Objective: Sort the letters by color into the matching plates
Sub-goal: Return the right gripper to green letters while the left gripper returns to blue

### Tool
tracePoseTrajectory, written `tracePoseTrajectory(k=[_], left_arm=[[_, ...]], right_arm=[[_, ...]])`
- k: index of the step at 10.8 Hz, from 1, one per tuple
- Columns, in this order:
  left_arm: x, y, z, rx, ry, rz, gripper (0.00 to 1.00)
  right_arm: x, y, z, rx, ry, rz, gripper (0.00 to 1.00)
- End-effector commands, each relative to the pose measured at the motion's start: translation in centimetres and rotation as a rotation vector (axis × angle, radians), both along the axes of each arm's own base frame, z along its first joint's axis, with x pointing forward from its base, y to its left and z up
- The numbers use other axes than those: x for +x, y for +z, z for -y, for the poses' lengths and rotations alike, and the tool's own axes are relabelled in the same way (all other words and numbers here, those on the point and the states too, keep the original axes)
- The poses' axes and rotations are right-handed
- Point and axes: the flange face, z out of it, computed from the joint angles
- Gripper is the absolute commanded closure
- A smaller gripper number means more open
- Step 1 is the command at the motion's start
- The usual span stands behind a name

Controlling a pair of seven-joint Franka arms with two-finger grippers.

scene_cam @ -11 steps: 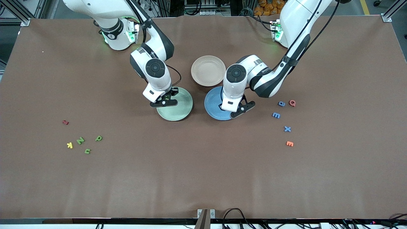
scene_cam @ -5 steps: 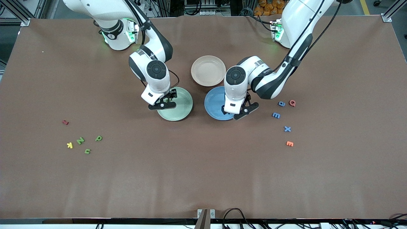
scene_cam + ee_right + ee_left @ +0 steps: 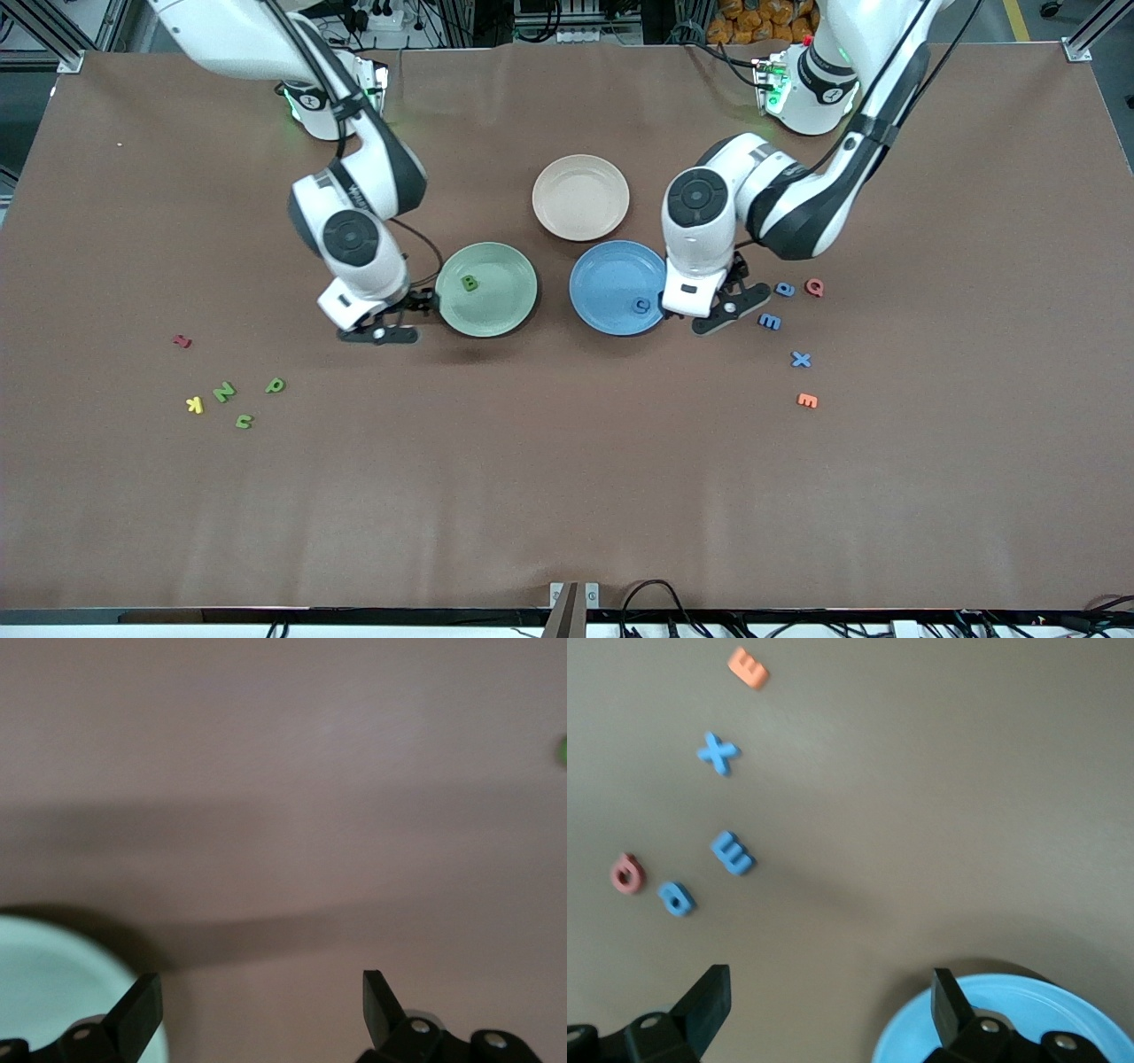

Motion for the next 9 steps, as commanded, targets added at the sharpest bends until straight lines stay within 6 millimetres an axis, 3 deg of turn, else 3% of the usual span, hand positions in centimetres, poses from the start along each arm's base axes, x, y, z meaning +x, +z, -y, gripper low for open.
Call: tracePoseTrajectory(k=[1,4,6,8,9], left_arm=[[0.3,2.0,-5.3,0.039,-0.055,0.000,0.00],[0.9,0.9,-10.3,0.052,-0.037,-0.049,0.00],[1.2,-0.2,-14.0,0.054,-0.063,-0.089,0.00],[1.1,-0.2,-15.6,0.042,-0.082,-0.081,0.00],[1.1,-0.8,-16.6,0.028,-0.072,-0.069,0.00]], right_arm=[[3.7,1.1,7.2,-0.006,-0.063,0.028,0.00],[6.2,1.7,15.0,0.014,-0.192,0.082,0.00],[6.8,0.7,20.1,0.021,-0.316,0.094,0.00],[7.3,-0.9,23.8,0.075,-0.462,0.118,0.00],[7.6,-1.7,24.7,0.106,-0.517,0.142,0.00]])
